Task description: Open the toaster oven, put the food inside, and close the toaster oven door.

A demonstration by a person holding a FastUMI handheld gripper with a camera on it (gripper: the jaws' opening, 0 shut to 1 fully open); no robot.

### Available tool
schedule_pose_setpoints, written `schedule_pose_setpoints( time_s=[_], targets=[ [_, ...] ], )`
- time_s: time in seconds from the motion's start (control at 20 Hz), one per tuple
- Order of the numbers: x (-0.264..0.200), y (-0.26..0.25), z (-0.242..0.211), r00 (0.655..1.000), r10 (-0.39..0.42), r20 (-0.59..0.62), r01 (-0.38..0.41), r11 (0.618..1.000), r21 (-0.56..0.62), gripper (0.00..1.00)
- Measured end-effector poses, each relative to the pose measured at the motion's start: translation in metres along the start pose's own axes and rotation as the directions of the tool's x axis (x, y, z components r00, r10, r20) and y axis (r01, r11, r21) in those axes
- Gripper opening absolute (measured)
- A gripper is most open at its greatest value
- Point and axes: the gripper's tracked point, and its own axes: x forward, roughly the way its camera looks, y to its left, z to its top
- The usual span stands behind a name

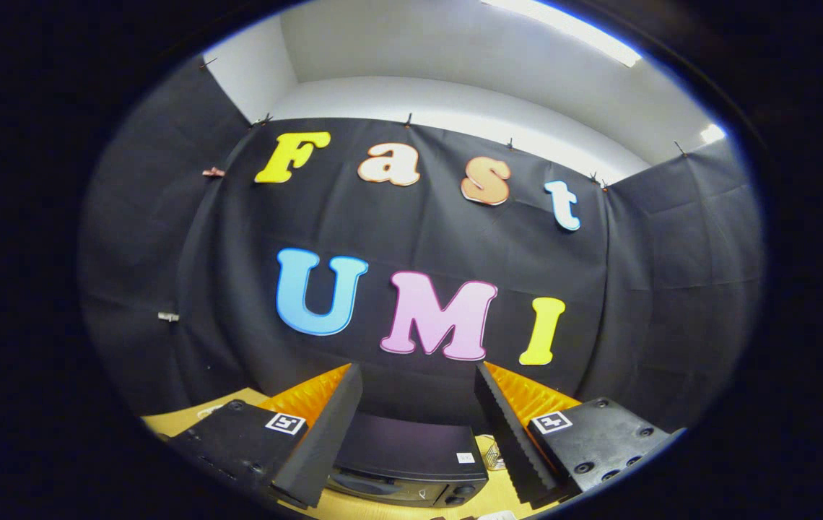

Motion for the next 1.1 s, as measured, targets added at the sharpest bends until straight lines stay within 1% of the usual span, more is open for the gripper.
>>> schedule_pose_setpoints(
  time_s=[0.1,0.2,0.3,0.4,0.5,0.65,0.85,1.0,1.1],
  targets=[
    [0.004,-0.014,0.017,0.999,-0.04,0.015,0.04,0.999,0.012,0.97],
    [0.001,-0.028,0.017,0.997,-0.069,0.016,0.069,0.997,0.018,0.97],
    [0.001,-0.034,0.011,0.997,-0.078,-0.016,0.079,0.996,0.038,0.97],
    [0.0,-0.04,-0.003,0.995,-0.068,-0.068,0.072,0.996,0.056,0.97],
    [0.002,-0.04,-0.01,0.995,-0.031,-0.09,0.038,0.997,0.071,0.98],
    [0.006,-0.06,-0.02,0.99,-0.067,-0.121,0.074,0.996,0.055,0.96],
    [0.009,-0.06,-0.036,0.98,-0.043,-0.194,0.068,0.99,0.124,0.95],
    [0.009,-0.065,-0.027,0.986,-0.04,-0.161,0.059,0.992,0.111,0.95],
    [0.012,-0.06,-0.012,0.996,-0.029,-0.085,0.037,0.995,0.094,0.95]
  ],
)
